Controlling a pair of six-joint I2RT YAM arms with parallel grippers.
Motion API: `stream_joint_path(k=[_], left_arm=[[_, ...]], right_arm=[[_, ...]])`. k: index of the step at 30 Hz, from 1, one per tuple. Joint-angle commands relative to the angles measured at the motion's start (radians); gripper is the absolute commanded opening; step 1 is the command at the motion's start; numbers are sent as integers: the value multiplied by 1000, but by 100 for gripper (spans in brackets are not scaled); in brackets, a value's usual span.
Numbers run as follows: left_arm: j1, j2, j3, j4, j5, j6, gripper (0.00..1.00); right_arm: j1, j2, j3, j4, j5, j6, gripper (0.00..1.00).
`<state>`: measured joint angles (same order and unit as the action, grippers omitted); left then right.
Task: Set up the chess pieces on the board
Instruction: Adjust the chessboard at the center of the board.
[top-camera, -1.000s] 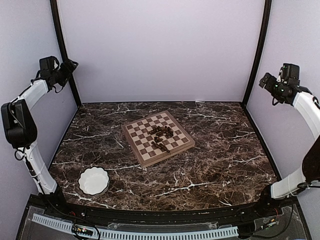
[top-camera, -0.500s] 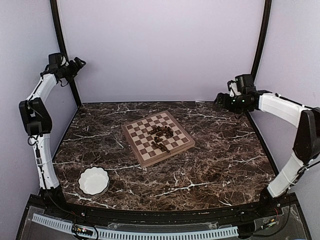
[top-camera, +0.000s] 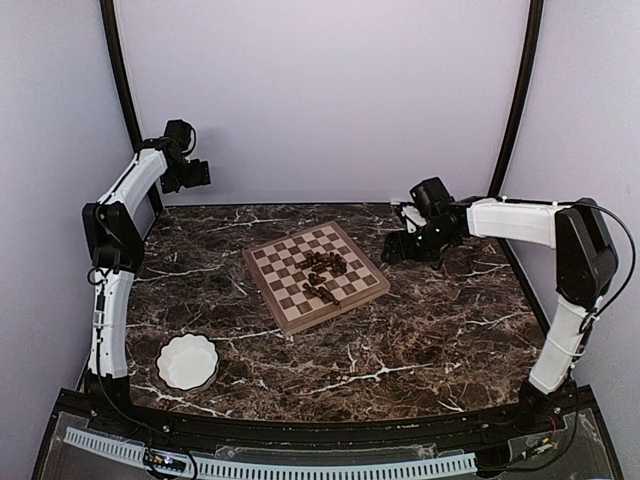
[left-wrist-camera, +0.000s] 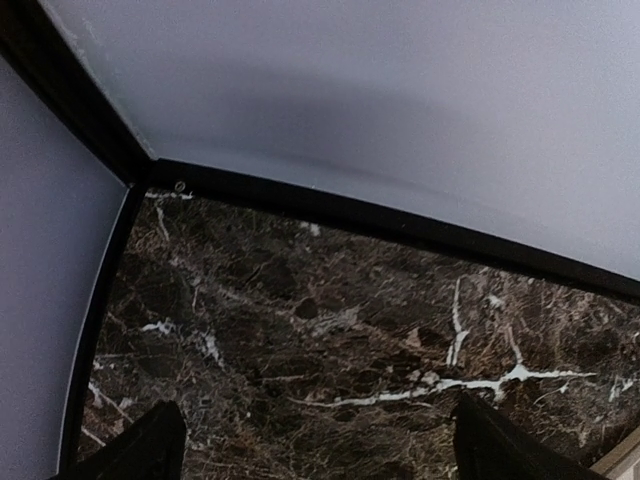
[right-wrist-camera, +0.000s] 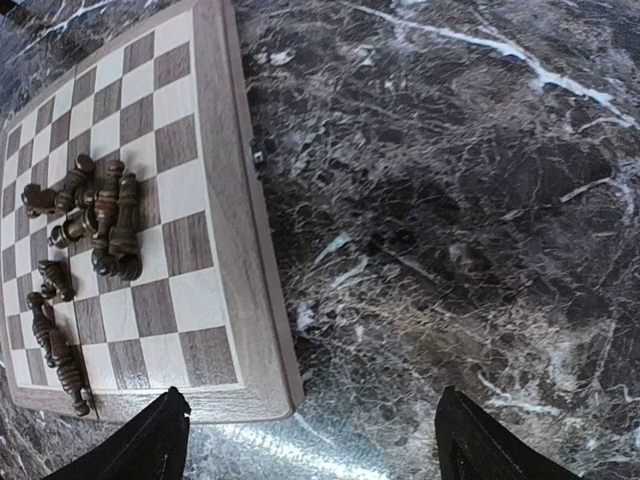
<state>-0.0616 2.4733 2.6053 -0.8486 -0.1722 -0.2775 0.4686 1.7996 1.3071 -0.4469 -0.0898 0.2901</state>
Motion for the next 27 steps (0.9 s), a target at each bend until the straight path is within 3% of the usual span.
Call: stream_joint_path(k=[1,7,9,11,12,13,14,15,16,18,21,27], left_arm=[[-43,-105,-59,-155,-191,-38,96],[-164,-229,-150,-124,-273,-12,98],[-188,-311,-261,-100,-290,-68,99],[-186,-459,-642,2,-251,-197,99],[-182,-591,-761,151,-226,-208,99],[-178,-665,-1014,247,-120,-178,99],[-177,-797,-1134,495,36,-154,97],[-176,-897,-1337,713,103,-112,94],[-176,-919,-1395,770,223,-102,87],[-178,-891,-1426,774,326,-79,81],[-190,-751,-1322,701,417,-42,78],[-192,-534,-1134,702,555,-70,77]], right_arm=[[16,-10,23,0,-19,-6,87],[15,-24,-18,11,-27,9,87],[15,-41,-36,10,-28,12,87],[15,-62,-63,7,-23,13,87],[15,-76,-75,7,-21,11,87],[15,-83,-90,7,-18,7,87],[15,-91,-104,8,-18,6,87],[15,-99,-117,9,-17,6,87],[15,-106,-131,12,-19,6,87],[15,-117,-149,12,-26,9,87],[16,-125,-174,13,-42,28,86],[30,-122,-211,9,-31,24,84]])
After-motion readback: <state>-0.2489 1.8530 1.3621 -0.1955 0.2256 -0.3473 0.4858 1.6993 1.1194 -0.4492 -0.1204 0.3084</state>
